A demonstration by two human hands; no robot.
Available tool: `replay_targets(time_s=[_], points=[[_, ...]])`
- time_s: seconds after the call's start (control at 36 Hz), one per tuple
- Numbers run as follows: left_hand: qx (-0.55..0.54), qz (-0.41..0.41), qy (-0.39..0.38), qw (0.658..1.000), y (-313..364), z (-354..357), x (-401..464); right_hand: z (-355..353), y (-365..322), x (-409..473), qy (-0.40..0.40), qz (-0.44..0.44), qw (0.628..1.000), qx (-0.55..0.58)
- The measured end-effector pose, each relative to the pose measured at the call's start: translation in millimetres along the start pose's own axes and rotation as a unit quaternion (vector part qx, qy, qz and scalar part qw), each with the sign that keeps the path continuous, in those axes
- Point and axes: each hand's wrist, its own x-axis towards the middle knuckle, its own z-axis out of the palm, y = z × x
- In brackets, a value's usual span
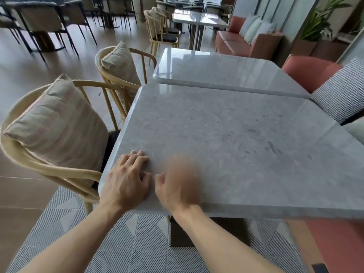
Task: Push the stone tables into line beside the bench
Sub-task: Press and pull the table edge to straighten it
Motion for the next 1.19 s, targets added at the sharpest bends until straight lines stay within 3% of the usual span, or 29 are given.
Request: replay_targets(time_s=[1.19], points=[[-0.023, 0.015, 0.020, 0.999, -9.4, 5.6, 15.4, 3.6, -11.4, 12.0, 0.010, 0.025, 1.000, 0.010]])
